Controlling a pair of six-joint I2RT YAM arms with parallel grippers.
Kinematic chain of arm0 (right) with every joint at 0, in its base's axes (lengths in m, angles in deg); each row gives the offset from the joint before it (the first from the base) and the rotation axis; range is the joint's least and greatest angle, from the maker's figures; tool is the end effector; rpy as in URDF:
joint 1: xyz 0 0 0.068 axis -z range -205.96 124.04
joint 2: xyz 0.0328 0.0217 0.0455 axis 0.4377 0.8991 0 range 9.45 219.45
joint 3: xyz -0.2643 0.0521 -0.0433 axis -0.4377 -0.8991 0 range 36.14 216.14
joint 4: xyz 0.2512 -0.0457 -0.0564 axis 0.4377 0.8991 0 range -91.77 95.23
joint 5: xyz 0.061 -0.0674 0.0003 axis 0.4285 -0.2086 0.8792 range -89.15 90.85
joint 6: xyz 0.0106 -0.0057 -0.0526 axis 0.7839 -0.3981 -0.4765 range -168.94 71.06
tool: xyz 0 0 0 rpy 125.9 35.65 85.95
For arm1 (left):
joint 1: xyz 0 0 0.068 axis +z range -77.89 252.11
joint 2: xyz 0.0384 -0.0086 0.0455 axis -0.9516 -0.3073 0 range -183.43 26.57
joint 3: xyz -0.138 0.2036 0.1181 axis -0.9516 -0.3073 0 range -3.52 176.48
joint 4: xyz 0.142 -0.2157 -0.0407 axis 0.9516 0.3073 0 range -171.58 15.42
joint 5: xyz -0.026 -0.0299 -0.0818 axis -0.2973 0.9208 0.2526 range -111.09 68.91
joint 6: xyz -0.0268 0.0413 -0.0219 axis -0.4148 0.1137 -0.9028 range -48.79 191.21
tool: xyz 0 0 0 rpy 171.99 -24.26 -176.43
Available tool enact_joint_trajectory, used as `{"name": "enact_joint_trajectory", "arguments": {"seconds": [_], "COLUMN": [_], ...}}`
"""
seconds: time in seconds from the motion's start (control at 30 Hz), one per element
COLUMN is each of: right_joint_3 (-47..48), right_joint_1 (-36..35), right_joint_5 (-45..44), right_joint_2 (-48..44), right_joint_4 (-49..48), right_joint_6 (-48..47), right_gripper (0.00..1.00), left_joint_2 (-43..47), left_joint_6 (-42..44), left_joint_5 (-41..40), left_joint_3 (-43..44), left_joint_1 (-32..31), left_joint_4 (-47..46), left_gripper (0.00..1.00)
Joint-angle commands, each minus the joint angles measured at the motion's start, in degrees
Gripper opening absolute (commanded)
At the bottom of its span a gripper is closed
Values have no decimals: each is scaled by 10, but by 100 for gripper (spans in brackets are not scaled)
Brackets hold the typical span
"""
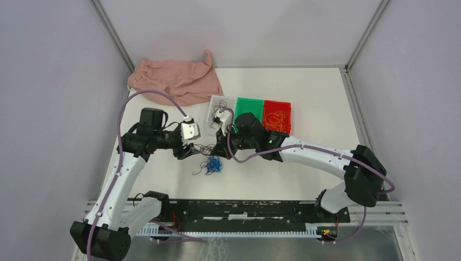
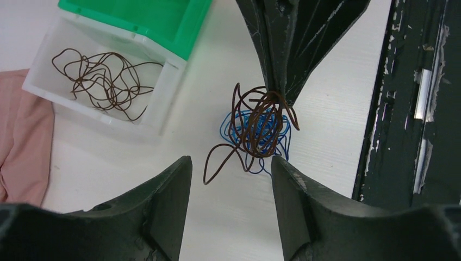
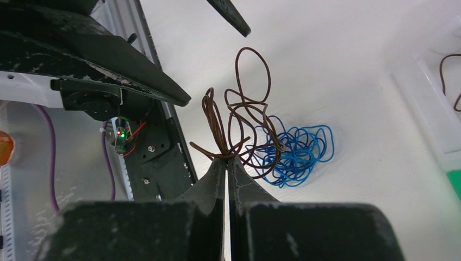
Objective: Untangle the cables
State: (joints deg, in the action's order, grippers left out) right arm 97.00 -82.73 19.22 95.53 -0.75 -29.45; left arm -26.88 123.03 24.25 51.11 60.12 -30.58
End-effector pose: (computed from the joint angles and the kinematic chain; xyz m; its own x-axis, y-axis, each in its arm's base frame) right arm 0.1801 0.2955 0.2791 -0.5449 -0.2540 -0.7991 -0.8136 0.3907 0.4306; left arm 0.1613 -0.0601 0.3150 0.0056 0.5636 -0.8260 0.9552 0.2415 0.1712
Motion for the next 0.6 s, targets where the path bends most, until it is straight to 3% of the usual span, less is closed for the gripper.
{"name": "enact_joint_trajectory", "arguments": {"seconds": [0.0, 0.2, 0.37, 0.5, 0.57], "right_joint_3": [36, 38, 31, 11, -7], "right_joint_1": [2, 1, 1, 6, 16], "right_joint_5": [58, 72, 84, 63, 61], "right_joint_2": [-8, -4, 2, -9, -19], "right_joint_4": [-18, -36, -70, -88, -110], "right_joint_6": [1, 16, 45, 57, 73], "right_gripper": [0, 0, 0, 0, 1], "left_joint_2": [0, -8, -7, -3, 3], "left_joint_6": [79, 77, 74, 51, 43], "left_joint_5": [54, 72, 88, 94, 98], "left_joint_3": [27, 33, 34, 45, 47], "left_joint_1": [-1, -5, -7, -7, -7], "left_joint_4": [40, 43, 43, 43, 41], "left_gripper": [59, 43, 23, 15, 6]}}
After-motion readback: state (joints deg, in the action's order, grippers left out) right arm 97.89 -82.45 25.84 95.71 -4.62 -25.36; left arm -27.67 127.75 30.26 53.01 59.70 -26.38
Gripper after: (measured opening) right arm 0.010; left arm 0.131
